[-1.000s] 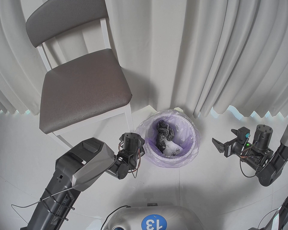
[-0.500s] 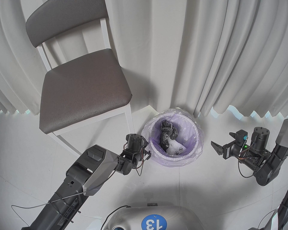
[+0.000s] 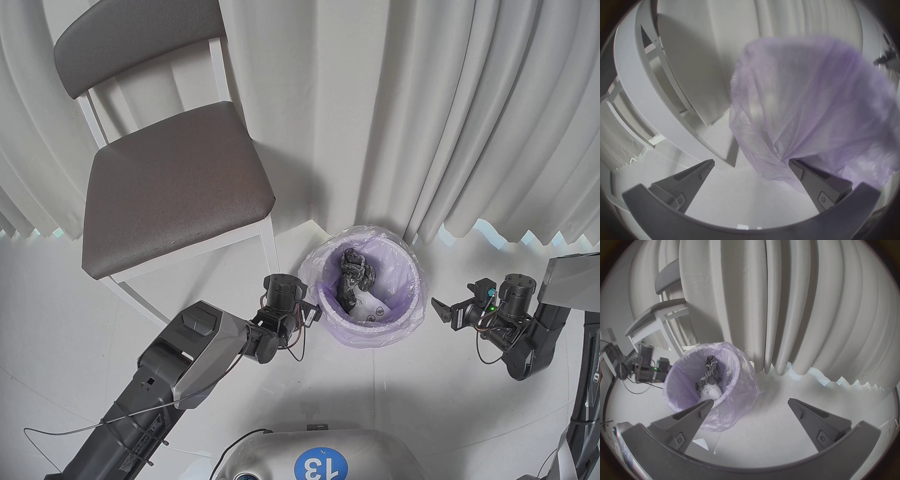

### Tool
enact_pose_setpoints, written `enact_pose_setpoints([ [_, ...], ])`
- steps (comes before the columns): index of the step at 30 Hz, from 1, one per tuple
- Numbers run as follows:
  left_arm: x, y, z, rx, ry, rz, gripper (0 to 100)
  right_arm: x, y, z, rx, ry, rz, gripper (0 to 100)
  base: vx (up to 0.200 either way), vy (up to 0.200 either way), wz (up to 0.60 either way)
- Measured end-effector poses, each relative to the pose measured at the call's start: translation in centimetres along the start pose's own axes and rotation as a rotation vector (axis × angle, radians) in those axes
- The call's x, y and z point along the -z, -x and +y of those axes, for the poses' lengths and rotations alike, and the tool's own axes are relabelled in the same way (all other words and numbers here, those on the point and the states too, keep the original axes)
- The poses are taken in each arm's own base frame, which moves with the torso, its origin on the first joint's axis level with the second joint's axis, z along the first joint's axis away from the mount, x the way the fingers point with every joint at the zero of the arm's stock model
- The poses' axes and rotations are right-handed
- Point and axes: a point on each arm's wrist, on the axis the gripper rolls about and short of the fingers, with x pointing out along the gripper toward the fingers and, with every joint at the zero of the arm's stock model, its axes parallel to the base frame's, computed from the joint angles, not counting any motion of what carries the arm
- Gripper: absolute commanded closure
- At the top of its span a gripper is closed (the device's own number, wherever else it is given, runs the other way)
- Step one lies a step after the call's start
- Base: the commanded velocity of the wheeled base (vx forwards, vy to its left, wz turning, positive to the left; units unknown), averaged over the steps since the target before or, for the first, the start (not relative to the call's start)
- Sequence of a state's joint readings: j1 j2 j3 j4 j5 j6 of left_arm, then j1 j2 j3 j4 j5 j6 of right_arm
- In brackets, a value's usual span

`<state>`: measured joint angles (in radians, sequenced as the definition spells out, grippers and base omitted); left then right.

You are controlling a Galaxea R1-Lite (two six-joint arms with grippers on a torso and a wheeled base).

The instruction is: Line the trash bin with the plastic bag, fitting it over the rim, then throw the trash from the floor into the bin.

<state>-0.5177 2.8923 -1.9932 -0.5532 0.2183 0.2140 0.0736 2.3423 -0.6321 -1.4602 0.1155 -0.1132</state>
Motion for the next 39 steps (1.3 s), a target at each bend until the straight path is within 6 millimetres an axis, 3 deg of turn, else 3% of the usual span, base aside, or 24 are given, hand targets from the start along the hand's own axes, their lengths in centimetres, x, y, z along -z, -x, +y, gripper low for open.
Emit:
enact_pose_setpoints([
  [5, -1.2, 1.1, 0.0, 0.004, 0.042, -0.01, 0, 1.1, -3.5, -0.6, 0.014, -0.002, -0.016, 0, 0.0, 0.0, 0.0],
  [12, -1.2, 3.1, 0.2, 0.012, 0.069, 0.004, 0, 3.1, -8.6, -1.1, 0.026, -0.02, 0.04, 0, 0.0, 0.0, 0.0],
  [24, -0.5, 3.2, 0.6, 0.009, 0.073, 0.019, 0, 5.2, -12.5, -1.4, 0.018, -0.054, 0.149, 0, 0.0, 0.0, 0.0],
  [31, -0.2, 2.9, 0.5, 0.009, 0.074, 0.017, 0, 5.7, -13.2, -2.0, -0.02, -0.075, 0.211, 0, 0.0, 0.0, 0.0],
  [39, 0.0, 4.9, 0.4, 0.021, 0.069, 0.032, 0, 4.7, -10.0, -2.8, -0.062, -0.082, 0.258, 0, 0.0, 0.0, 0.0],
])
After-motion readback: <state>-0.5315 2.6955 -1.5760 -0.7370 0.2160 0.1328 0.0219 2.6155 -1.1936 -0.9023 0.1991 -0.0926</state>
